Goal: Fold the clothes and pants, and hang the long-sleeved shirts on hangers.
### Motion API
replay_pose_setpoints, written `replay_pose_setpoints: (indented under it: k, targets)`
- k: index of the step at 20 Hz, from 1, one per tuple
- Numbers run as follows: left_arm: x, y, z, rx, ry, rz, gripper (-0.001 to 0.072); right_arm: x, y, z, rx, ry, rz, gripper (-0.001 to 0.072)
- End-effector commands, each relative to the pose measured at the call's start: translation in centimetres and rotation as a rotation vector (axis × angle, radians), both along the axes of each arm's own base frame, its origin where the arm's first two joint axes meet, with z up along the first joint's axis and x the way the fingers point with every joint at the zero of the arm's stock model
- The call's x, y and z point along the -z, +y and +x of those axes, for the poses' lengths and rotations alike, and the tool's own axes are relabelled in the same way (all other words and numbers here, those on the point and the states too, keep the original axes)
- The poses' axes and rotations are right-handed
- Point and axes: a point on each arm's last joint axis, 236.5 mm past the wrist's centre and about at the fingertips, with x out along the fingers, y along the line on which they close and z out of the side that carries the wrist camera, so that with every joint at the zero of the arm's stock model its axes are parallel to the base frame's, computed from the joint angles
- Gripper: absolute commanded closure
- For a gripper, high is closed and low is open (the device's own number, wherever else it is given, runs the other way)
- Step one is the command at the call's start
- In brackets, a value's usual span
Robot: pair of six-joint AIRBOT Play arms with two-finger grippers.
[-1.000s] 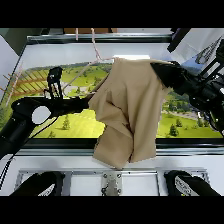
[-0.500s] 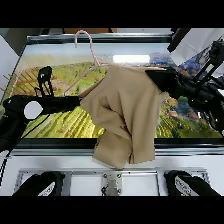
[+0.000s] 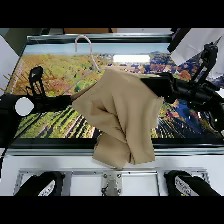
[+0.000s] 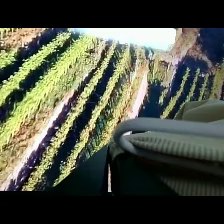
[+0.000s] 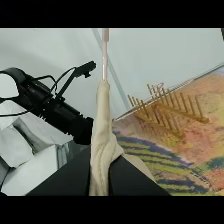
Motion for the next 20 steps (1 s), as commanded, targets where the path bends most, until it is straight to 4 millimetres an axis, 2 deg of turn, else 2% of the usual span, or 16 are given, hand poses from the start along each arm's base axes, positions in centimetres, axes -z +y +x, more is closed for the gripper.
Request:
replay_pose_setpoints:
  k: [1, 5, 10, 15, 16, 18, 20]
  targets:
    - [0.3, 2.6, -0.1, -0.016, 0.013, 0.059, 0.0688, -2.7, -0.8, 0.3, 0.019, -0.014, 0.116, 0.0688]
    - [0.0, 4.0, 0.1, -0.024, 0.007, 0.078, 0.0688, -1.8, -0.5, 0.2, 0.012, -0.004, 0.079, 0.0688]
    - [-4.0, 6.0, 1.2, -0.027, -0.067, 0.111, 0.0688, 0.0, -0.1, 0.1, 0.005, -0.003, -0.001, 0.0689]
    - [-4.0, 8.0, 0.8, -0.047, -0.048, 0.134, 0.0689, 0.3, -0.1, 0.1, 0.006, -0.001, -0.013, 0.0689]
    - [-4.0, 8.0, 0.8, -0.056, -0.046, 0.120, 0.0688, 0.3, 0.0, 0.1, 0.004, -0.002, -0.013, 0.0689]
    - [-4.4, 6.8, 0.7, -0.025, -0.061, 0.091, 0.0688, 0.6, 0.1, -0.1, -0.004, -0.005, -0.030, 0.0689]
    - [-6.4, 5.1, 0.8, 0.022, -0.135, 0.088, 0.0689, 1.4, 0.2, -0.5, -0.018, -0.013, -0.050, 0.0689]
